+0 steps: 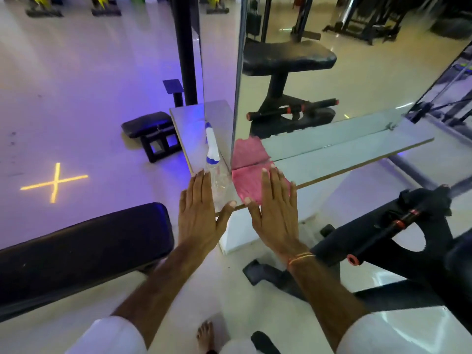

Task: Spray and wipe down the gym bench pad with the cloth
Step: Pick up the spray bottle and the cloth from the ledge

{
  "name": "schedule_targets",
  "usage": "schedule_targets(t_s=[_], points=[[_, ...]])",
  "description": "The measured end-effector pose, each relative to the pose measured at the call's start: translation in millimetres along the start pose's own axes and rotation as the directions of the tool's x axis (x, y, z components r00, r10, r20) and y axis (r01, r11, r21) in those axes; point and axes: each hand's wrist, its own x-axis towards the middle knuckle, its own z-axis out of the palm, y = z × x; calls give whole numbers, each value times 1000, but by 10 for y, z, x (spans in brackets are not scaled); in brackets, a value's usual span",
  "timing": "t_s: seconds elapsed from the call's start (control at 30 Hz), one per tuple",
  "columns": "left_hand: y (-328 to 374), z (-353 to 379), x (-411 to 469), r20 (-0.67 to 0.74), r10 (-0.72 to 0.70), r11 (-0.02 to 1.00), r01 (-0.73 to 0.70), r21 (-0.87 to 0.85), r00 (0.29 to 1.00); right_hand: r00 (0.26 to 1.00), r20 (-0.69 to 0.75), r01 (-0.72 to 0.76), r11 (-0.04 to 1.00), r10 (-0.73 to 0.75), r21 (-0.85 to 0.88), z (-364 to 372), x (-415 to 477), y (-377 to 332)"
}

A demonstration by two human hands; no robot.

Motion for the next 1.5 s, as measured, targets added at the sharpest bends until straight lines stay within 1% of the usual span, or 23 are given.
schedule_targets(t_s=[0.1,0.17,0.27,0.33,0.4,0.47,0.53,0.63,0.73,0.83,0.9,0.97,1.03,1.17,1.33,1.4,1.43,1.5], points=[[89,235,213,-3,-93,992,92,-90,996,994,88,-67,996,62,60,168,217,231],[129,372,355,-20,-160,975,155,-162,987,979,179,-118,989,100,89,291,394,391],[185,516,512,-86,-266,927,230,-297,960,940,295,-216,968,171,126,434,636,614],[222,605,596,-143,-327,901,262,-346,934,912,354,-265,956,205,129,533,765,746],[265,687,688,-179,-394,880,313,-356,902,891,395,-288,951,224,111,614,859,880],[261,722,754,-203,-441,868,357,-346,874,885,407,-284,955,226,88,648,898,928],[275,750,823,-234,-470,865,391,-315,851,878,417,-294,952,237,80,656,948,971],[291,706,912,-269,-490,862,413,-294,829,839,471,-350,933,270,88,656,1044,994],[288,683,944,-215,-498,844,413,-342,840,826,507,-374,912,245,169,652,1076,998],[337,706,937,-145,-512,803,412,-430,846,837,507,-422,833,206,357,590,1066,1006],[394,721,929,-145,-525,787,414,-456,839,849,497,-436,769,179,467,528,1058,1005],[450,712,928,-174,-534,785,409,-465,827,872,470,-417,713,139,563,466,1045,977],[491,676,914,-186,-546,767,399,-501,817,878,465,-414,662,111,624,412,1026,916],[427,547,731,-189,-606,718,428,-549,773,860,504,-456,568,82,685,347,951,739],[163,264,289,-202,-685,648,457,-610,700,829,556,-507,490,53,709,338,687,291],[-36,124,42,-216,-707,635,468,-615,674,817,577,-511,491,21,706,372,540,-3],[-140,75,-72,-211,-713,627,473,-620,669,816,578,-502,503,6,704,400,474,-129],[-430,-73,-360,-204,-745,596,495,-632,635,817,575,-468,536,-39,702,489,300,-487]])
